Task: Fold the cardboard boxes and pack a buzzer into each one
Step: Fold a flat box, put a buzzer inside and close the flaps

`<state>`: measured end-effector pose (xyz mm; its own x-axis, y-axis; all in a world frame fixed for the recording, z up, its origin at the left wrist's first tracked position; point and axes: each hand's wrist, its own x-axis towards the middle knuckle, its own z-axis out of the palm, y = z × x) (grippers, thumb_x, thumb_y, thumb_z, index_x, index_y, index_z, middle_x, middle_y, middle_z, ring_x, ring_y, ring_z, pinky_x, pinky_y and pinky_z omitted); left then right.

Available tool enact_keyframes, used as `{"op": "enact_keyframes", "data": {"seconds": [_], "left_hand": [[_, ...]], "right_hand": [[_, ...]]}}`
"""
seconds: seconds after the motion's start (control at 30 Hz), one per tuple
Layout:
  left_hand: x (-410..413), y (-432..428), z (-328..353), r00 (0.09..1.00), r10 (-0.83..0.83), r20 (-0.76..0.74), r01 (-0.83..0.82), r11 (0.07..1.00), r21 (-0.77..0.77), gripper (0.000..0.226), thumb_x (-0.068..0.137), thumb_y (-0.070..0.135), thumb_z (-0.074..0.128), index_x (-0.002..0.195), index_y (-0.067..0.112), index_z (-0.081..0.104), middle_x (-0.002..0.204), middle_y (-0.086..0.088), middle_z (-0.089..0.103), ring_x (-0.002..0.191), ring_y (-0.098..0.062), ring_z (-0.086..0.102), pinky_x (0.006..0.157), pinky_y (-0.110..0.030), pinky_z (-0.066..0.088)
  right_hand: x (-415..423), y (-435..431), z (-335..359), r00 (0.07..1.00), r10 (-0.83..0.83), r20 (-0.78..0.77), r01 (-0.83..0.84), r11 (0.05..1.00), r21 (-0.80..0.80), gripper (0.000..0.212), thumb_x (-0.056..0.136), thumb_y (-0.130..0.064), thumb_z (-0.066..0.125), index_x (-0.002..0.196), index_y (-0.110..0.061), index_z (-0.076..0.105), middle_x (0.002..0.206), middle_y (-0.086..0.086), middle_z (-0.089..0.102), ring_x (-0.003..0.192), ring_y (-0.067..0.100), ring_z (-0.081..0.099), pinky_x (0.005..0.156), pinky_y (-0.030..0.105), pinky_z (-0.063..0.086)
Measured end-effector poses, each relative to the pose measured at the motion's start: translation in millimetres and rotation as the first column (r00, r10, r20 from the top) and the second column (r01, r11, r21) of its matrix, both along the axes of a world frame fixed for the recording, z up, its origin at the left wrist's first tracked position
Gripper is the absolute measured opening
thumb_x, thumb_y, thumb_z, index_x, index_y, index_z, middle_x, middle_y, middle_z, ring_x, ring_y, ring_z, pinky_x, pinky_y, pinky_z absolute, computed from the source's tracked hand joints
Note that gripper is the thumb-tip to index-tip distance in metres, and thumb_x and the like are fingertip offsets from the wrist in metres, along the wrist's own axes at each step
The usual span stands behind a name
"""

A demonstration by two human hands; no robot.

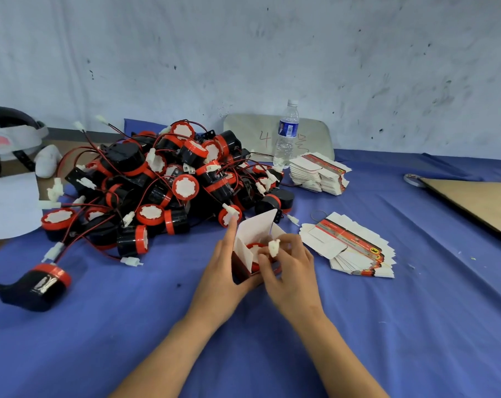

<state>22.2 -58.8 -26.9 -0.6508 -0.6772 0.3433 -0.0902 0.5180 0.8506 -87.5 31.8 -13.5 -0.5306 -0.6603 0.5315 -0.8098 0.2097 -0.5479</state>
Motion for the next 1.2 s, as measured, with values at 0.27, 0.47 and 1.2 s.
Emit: {"op": "enact_keyframes", "data": {"seconds": [0.27,0.47,1.2], "left_hand": [[4.5,3.9,3.6,0.998,0.021,0.051,-0.005,0.955,-0.297,0.051,0.092,0.006,0.062,0.123,0.045,0.059,0.154,0.013,0.021,0.134,-0.010,0.042,0.105,-0.020,0.039],[4.3,6.0,5.6,0.988,0.079,0.132,-0.040,0.961,-0.272,0.032,0.095,0.005,0.056,0.117,0.025,0.068,0.158,0.002,0.021,0.131,-0.017,0.046,0.099,-0.013,0.036],[-0.8,4.0,0.2,0.993,0.014,0.114,0.020,0.957,-0.289,0.009,0.090,0.013,0.066,0.096,0.011,0.059,0.161,0.010,-0.002,0.145,-0.014,0.025,0.102,-0.037,0.043]], "right_hand": [[3.9,1.3,11.5,0.994,-0.096,-0.044,0.095,0.995,-0.023,0.024,0.099,-0.020,0.042,0.103,-0.007,0.062,0.077,0.001,0.059,0.093,0.027,0.057,0.080,0.026,0.028],[5.8,7.4,12.0,0.965,0.081,0.249,0.050,0.877,-0.478,0.064,0.092,-0.010,0.061,0.133,-0.047,0.028,0.076,-0.007,0.060,0.063,0.013,0.060,0.060,0.016,0.047],[1.0,1.7,12.4,0.943,-0.182,-0.279,0.119,0.966,-0.228,0.014,0.072,0.004,0.081,0.073,-0.001,0.068,0.065,0.010,0.056,0.059,0.030,0.054,0.046,0.036,0.047]]}}
